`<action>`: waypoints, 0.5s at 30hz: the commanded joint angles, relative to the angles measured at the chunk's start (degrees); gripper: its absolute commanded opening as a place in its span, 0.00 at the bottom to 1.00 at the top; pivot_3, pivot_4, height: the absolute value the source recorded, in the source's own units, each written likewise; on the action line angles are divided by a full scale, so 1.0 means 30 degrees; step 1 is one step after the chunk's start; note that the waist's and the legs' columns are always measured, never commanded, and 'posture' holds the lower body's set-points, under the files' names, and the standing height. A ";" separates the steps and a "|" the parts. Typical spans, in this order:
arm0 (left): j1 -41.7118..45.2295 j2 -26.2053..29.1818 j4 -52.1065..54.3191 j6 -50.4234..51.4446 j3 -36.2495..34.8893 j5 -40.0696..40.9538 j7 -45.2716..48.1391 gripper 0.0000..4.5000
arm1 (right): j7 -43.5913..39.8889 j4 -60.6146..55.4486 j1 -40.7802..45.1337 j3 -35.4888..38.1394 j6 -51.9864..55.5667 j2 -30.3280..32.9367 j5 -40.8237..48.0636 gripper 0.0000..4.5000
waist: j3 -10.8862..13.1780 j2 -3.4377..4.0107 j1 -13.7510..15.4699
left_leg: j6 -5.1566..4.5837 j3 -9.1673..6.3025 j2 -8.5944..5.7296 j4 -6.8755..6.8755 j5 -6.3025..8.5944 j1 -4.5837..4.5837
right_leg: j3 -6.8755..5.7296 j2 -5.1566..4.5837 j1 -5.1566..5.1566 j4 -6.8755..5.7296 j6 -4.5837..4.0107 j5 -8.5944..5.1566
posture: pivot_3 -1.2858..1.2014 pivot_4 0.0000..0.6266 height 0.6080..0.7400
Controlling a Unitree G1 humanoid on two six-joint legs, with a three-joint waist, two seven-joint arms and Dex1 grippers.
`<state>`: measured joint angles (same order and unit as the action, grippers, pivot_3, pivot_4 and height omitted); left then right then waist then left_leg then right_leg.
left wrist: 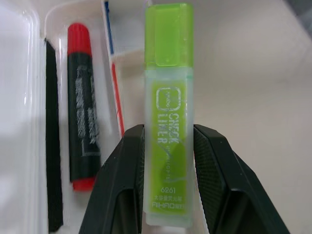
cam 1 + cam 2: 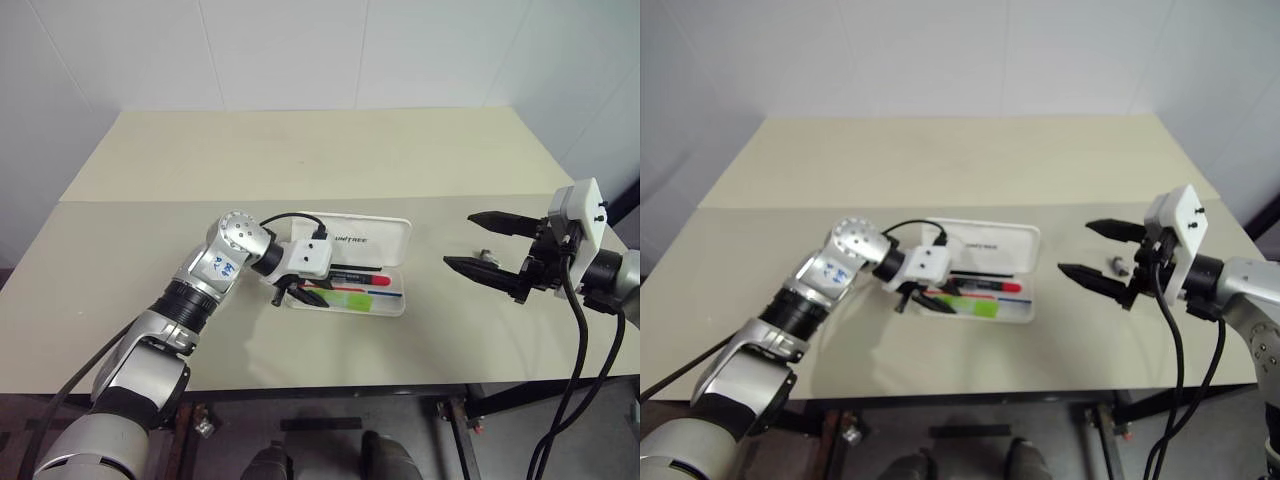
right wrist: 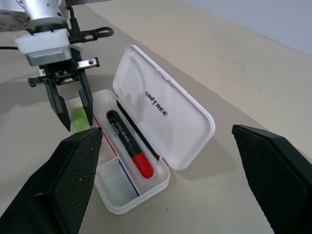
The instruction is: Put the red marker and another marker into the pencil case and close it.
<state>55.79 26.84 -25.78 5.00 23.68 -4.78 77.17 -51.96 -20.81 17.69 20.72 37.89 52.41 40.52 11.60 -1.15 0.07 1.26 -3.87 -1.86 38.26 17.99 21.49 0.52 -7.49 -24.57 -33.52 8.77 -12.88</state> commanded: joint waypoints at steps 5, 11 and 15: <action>0.0855 -0.0315 -0.1078 -0.0673 -0.0128 -0.0504 -0.0519 0.24 | 0.0616 -0.0967 -0.0115 0.0744 -0.0032 -0.0022 0.0771 1.00 | 0.0000 0.0000 0.0038 | -0.0014 -0.0002 -0.0005 0.0010 -0.0006 -0.0001 | 0.0001 -0.0004 0.0008 -0.0007 0.0001 0.0001 | 0.52 0.24 1.00; 0.1201 -0.0558 -0.1436 -0.0512 -0.0234 -0.0733 -0.0947 0.24 | 0.0776 -0.0948 -0.0115 0.0693 -0.0086 -0.0010 0.0966 1.00 | 0.0000 0.0000 0.0048 | -0.0029 -0.0017 -0.0011 0.0014 -0.0022 -0.0009 | 0.0003 -0.0004 0.0018 -0.0027 0.0002 0.0007 | 0.52 0.24 1.00; 0.1589 -0.0755 -0.1583 -0.0018 -0.0561 -0.0634 -0.1312 0.24 | 0.0862 -0.0966 -0.0099 0.0601 -0.0107 -0.0067 0.1024 1.00 | 0.0000 0.0000 0.0060 | -0.0032 -0.0024 -0.0014 0.0018 -0.0034 -0.0009 | 0.0005 -0.0004 0.0018 -0.0028 0.0001 0.0017 | 0.52 0.24 1.00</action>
<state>58.28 24.89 -30.21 4.12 23.55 -6.50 75.10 -49.69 -22.15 17.20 20.71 37.90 52.37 42.31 11.60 -1.15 0.25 1.16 -3.94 -1.91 38.32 17.88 21.47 0.54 -7.50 -24.51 -33.61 8.77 -12.82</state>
